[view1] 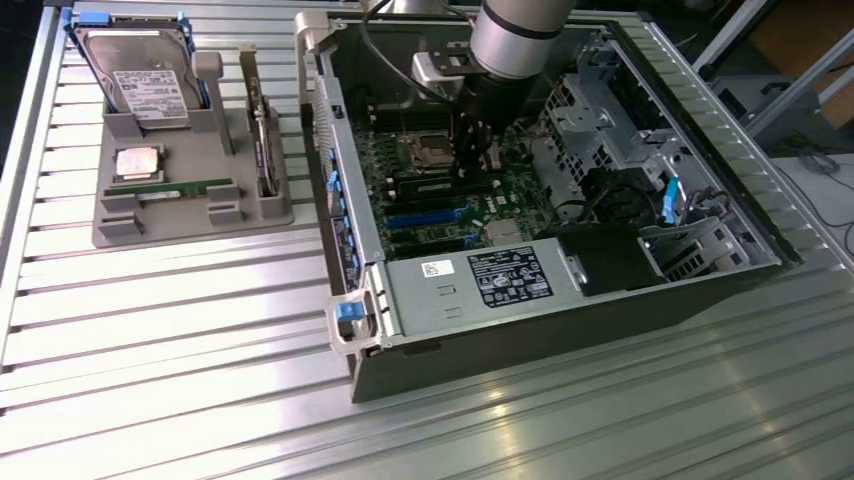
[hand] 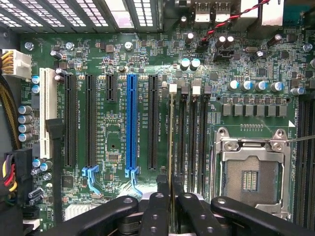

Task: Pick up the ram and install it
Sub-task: 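Insert the ram into the slot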

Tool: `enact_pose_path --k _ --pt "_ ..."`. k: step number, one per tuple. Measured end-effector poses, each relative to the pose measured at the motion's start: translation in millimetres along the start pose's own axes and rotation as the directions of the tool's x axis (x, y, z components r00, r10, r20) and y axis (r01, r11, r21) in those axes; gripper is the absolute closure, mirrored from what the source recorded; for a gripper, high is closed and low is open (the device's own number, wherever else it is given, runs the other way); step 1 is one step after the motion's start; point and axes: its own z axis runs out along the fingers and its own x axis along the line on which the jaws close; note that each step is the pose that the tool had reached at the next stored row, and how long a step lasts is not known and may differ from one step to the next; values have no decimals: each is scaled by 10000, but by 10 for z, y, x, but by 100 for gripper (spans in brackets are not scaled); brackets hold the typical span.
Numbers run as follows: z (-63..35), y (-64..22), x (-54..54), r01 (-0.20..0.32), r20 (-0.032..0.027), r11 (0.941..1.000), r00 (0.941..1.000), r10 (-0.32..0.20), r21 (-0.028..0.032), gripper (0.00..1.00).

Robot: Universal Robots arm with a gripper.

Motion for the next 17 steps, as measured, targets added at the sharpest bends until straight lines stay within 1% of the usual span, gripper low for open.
enact_pose_path --k 4,5,13,14,15,17 --pt "5 -1 -3 5 1 10000 10000 -5 1 86" --pt "24 -1 -5 3 1 10000 10000 -3 -9 86" --pt "25 -1 -5 3 0 10000 10000 -3 -10 86" --pt "25 -1 -5 3 0 10000 10000 -3 -11 85" --pt "24 -1 -5 3 1 10000 10000 -3 -10 78" --pt "-21 0 -3 3 1 10000 10000 -3 -10 78"
